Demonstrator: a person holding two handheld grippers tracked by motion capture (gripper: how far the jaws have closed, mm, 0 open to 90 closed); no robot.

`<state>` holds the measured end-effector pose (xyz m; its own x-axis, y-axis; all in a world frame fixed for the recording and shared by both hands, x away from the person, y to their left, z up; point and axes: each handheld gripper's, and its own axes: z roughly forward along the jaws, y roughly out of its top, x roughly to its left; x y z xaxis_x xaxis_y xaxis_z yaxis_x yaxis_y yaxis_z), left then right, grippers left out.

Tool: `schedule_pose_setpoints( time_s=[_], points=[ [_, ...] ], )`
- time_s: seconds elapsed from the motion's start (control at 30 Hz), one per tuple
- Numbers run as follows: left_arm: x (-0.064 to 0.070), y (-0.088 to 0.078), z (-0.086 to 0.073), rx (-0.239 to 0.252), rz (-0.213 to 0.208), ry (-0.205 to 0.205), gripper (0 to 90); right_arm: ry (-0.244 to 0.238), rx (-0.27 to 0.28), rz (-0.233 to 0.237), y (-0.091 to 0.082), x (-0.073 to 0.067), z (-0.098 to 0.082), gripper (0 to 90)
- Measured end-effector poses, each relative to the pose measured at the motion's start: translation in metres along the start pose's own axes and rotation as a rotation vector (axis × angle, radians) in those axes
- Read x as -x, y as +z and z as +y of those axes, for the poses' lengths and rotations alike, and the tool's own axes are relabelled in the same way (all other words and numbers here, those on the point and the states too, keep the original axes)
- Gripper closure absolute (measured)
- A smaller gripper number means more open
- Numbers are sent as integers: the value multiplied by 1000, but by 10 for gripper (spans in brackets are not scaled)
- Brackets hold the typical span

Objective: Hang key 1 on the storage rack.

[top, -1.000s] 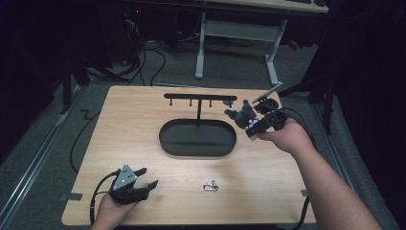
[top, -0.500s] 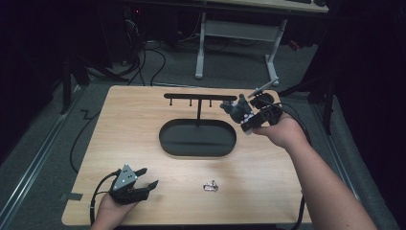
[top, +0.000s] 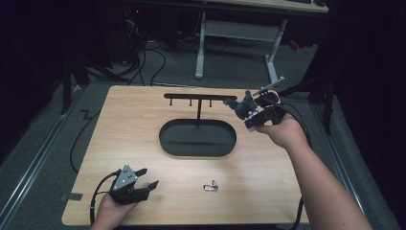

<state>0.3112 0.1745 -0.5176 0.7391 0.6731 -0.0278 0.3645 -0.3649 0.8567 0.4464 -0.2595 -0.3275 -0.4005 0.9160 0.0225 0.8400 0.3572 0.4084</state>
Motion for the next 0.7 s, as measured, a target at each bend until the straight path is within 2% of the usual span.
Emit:
schedule_pose_setpoints(
  time_s=[0.2,0.37,0.7],
  points=[
    [1,2,0,-6,-3,6,370,19,-16,0,10,6,-14,483],
    [2,2,0,-10,-5,8,370,27,-24,0,27,8,-24,482],
    [2,3,0,-16,-10,11,370,22,-3,22,60,-2,-27,478]
  ],
)
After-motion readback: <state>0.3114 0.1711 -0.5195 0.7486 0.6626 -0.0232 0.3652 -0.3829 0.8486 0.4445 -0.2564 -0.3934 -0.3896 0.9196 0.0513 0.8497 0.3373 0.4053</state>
